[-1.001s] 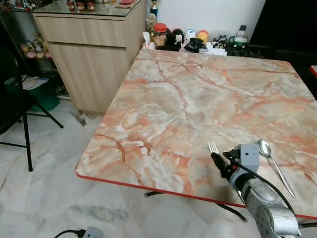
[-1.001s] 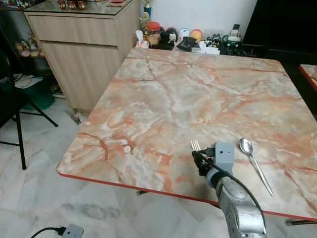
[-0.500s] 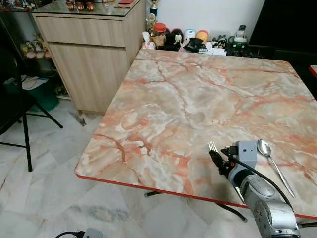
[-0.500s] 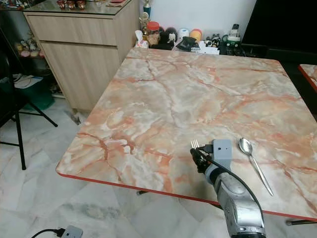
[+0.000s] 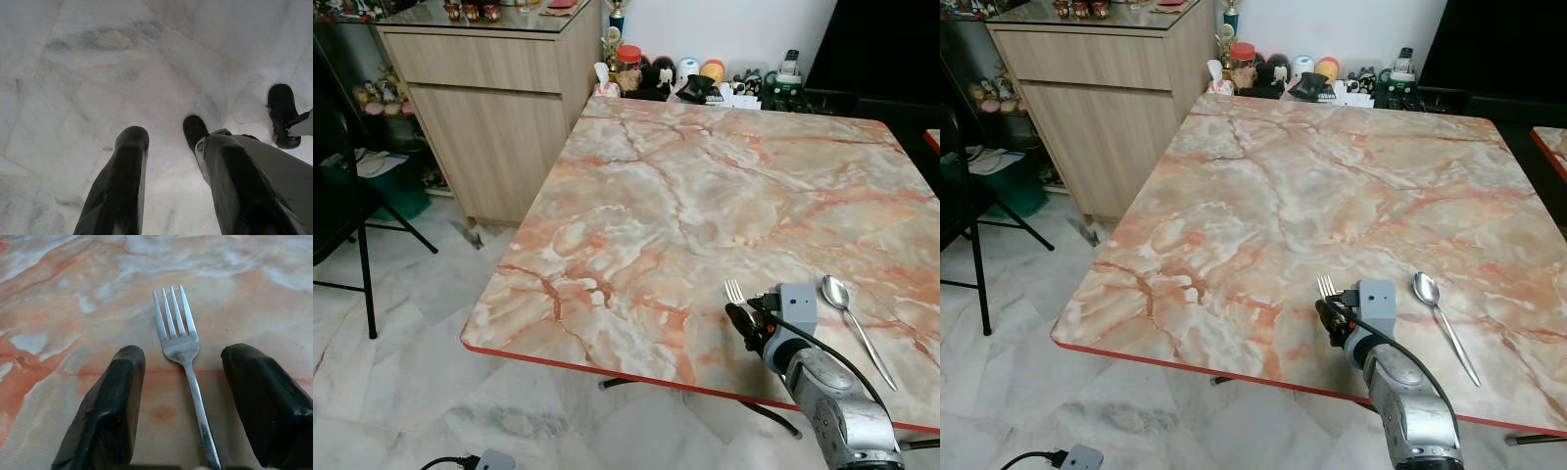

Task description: Setting the table

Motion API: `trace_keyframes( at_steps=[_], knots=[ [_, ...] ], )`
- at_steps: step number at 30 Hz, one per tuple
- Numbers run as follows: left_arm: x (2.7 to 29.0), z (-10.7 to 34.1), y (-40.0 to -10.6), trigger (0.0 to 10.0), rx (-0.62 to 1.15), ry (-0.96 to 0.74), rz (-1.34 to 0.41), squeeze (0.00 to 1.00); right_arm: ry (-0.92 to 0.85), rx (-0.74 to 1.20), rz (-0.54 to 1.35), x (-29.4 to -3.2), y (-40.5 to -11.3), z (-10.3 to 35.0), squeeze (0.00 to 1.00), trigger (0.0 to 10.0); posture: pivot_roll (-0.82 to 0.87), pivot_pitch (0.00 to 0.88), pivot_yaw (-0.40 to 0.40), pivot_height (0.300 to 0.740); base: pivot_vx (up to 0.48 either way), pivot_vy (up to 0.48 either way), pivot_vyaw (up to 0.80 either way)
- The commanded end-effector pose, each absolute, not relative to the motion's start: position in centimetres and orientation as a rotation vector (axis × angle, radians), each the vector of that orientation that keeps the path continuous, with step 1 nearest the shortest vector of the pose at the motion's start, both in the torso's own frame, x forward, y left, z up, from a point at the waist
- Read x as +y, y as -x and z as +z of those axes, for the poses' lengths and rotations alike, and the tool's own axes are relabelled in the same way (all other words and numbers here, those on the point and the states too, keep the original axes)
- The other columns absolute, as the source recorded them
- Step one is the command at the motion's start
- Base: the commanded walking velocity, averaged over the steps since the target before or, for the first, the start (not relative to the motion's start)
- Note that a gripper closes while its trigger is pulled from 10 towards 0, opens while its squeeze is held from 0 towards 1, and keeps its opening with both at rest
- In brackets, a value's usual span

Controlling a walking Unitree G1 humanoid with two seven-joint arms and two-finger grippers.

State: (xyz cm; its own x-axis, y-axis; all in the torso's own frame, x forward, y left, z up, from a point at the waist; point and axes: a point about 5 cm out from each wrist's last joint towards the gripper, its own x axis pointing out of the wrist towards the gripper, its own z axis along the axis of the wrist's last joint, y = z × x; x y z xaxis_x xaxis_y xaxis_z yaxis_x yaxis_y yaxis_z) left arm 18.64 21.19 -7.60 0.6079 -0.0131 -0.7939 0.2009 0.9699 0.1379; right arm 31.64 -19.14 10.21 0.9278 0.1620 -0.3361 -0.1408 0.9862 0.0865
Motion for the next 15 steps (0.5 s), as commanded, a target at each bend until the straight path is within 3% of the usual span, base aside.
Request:
trace_keyframes(
  at_steps=[1,12,13,14,15],
  knots=[
    [21.6,-8.1,-17.6,10.0,0.961,-0.219,-0.119,0.00,-0.044,0.382,0.157,-19.0,-31.2,9.6,0.00,10.0,-0.02,0.105,-0.004,0.740,0.000,0.000,0.00],
    [21.7,-8.0,-17.7,10.0,0.963,-0.215,-0.119,0.00,-0.034,0.443,0.164,-18.7,-30.6,8.0,0.00,9.8,-0.01,0.110,-0.003,0.740,0.000,0.000,0.00],
    [21.6,-8.1,-17.7,10.0,0.963,-0.212,-0.121,0.00,-0.034,0.446,0.163,-18.7,-30.5,7.9,0.00,7.6,-0.01,0.110,-0.003,0.740,0.000,0.000,0.00],
    [21.5,-8.1,-17.7,10.0,0.963,-0.208,-0.123,0.00,-0.033,0.448,0.161,-18.7,-30.5,7.8,0.00,4.2,-0.01,0.114,-0.004,0.740,0.000,0.000,0.00],
    [21.4,-8.1,-17.6,10.0,0.966,-0.205,-0.128,0.00,-0.025,0.452,0.162,-18.7,-30.4,7.7,0.00,0.0,-0.01,0.114,-0.004,0.740,0.000,0.000,0.00]
  ],
)
